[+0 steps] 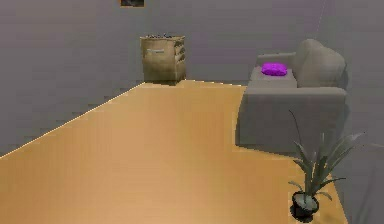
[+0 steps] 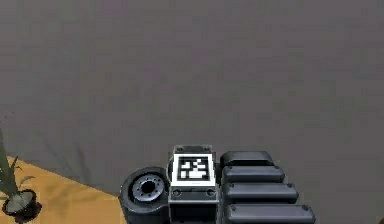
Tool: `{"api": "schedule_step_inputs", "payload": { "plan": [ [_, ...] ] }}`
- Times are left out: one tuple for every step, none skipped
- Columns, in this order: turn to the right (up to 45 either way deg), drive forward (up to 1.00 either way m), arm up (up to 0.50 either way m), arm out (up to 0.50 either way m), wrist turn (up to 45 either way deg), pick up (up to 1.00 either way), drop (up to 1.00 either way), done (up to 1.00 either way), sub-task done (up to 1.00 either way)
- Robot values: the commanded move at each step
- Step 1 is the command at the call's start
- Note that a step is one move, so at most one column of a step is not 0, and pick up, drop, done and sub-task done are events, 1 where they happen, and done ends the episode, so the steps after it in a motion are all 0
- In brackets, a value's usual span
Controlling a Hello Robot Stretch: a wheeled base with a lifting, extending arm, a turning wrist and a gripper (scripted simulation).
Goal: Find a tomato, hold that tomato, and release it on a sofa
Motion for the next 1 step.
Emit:
{"api": "schedule_step_inputs", "payload": {
  "plan": [
    [3.0, 0.0, 0.0, 0.0, 0.0, 0.0, 0.0, 0.0, 0.0]
  ]
}}
